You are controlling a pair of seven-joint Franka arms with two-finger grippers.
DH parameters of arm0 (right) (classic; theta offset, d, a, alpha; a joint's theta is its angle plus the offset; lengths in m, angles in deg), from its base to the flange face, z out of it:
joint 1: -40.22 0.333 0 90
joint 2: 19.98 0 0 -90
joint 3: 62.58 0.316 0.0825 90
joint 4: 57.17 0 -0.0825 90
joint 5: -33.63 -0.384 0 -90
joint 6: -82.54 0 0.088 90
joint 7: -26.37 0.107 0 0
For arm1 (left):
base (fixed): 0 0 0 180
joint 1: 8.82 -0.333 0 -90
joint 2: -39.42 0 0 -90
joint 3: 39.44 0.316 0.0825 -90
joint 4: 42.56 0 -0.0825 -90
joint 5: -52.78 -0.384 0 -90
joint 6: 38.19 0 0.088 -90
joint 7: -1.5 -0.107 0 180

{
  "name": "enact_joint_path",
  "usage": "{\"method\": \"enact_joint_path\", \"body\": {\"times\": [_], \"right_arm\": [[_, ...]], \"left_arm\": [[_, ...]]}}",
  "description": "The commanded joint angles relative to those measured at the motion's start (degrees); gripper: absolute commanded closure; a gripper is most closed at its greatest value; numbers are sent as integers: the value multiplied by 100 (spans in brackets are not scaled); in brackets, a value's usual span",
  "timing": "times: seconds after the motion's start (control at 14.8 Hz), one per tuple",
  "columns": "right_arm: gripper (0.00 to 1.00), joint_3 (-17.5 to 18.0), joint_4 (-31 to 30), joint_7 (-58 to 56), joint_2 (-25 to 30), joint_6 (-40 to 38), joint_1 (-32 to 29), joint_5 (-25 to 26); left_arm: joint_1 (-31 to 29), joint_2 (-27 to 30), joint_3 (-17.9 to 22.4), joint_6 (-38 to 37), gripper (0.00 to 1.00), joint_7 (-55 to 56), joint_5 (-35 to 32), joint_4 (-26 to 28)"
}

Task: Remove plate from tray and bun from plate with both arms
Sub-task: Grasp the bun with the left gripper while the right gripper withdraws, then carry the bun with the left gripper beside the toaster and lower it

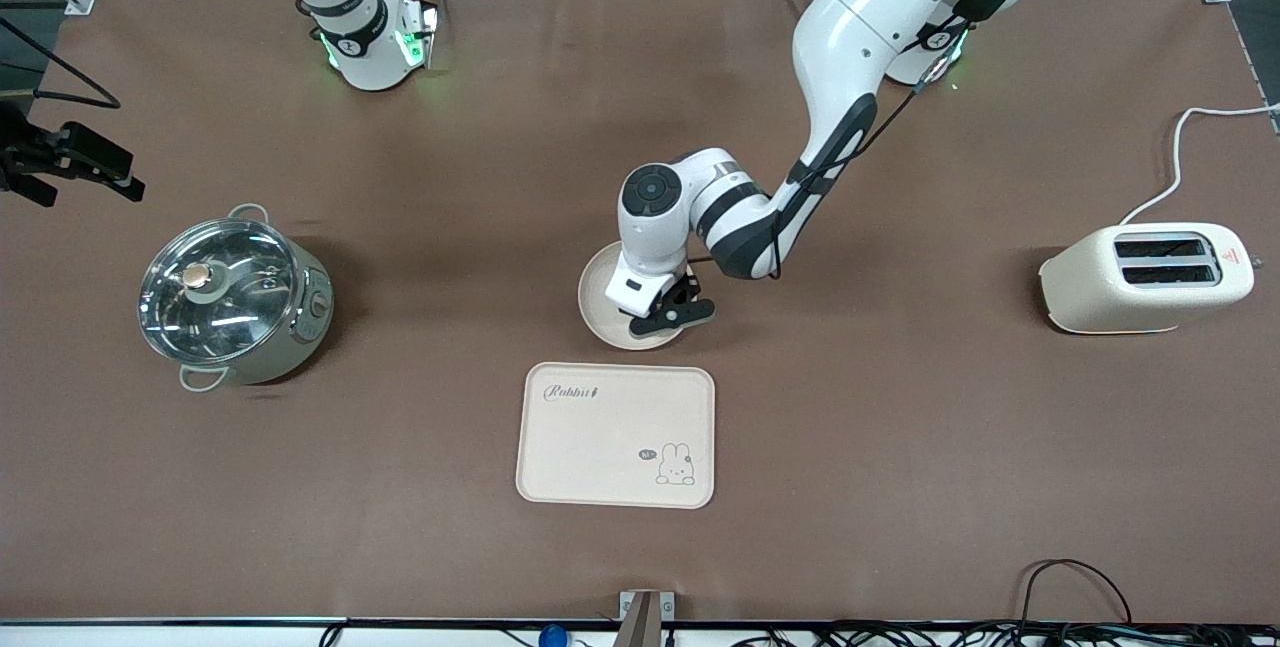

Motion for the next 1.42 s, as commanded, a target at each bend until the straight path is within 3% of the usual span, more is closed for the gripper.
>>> {"method": "enact_joint_path", "body": {"times": [0.0,0.27,0.61,0.75,0.88,1.15,1.22,1.29,1.36], "right_arm": [[0,101,8,-50,67,-20,-86,109],[0,110,17,-15,58,6,-25,83],[0,101,8,-49,67,-38,37,91],[0,101,17,-59,75,-90,28,109],[0,101,17,-50,75,-143,37,109],[0,75,34,-50,84,-283,20,118],[0,75,87,-50,84,-345,11,127],[0,75,104,-50,84,-398,11,205],[0,84,113,-58,84,-416,11,319]], "left_arm": [[-316,808,-21,-901,100,-935,1,84],[-1948,1696,-248,-1106,99,-3404,318,917],[-5384,1839,-1926,-669,99,-5910,283,1796],[-5906,1804,-1972,68,98,-6449,239,2332],[-6153,1568,-1954,597,91,-6468,125,2580],[-6251,1057,-1928,871,38,-6389,-60,2537],[-6251,996,-1919,950,16,-6389,-69,2545],[-6268,978,-1910,968,0,-6398,-104,2545],[-6269,978,-1910,968,0,-6398,-148,2545]]}}
